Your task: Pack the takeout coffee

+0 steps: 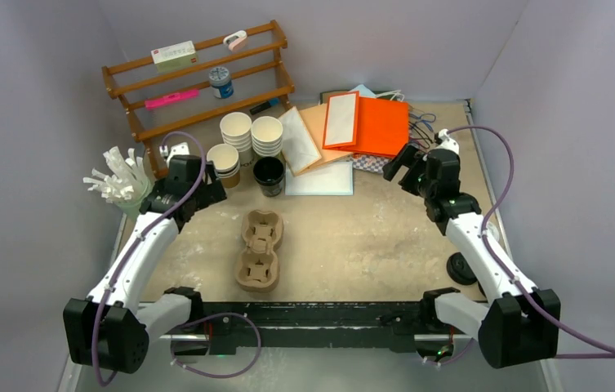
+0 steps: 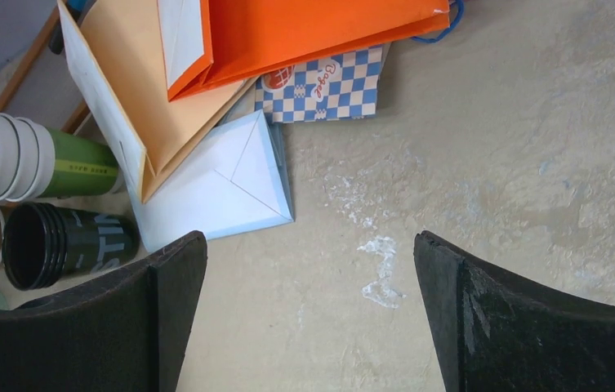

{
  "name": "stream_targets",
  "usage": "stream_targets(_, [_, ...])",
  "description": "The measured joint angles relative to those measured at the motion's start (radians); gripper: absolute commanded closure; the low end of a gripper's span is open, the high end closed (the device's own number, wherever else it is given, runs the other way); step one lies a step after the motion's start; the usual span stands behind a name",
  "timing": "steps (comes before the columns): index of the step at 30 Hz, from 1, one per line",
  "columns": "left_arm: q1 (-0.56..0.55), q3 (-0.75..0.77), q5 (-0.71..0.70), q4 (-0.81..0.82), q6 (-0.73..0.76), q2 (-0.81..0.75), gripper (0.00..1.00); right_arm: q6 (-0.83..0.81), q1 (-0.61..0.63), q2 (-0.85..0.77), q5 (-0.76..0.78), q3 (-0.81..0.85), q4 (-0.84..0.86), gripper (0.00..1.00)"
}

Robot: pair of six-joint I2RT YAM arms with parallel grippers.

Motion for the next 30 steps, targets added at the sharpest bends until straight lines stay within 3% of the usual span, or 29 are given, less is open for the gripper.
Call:
stream_targets(17, [-0.026,-0.078,0.3,0.038,0.071,-0.118,0.08,0.048,0.0,0.172,-0.045,0.105,0.032,0.06])
stream_targets(25, [-0.026,-0.113,0.444,0.077,0.097,-0.201,0.1,0.094,-0.013,0.411,-0.045,0.286,0.067,0.06])
stream_targets(30, [-0.028,-0.132,0.519,0.075,0.097,-0.241,0.11,0.142,-0.107,0.53,-0.045,0.362,0.091,0.06])
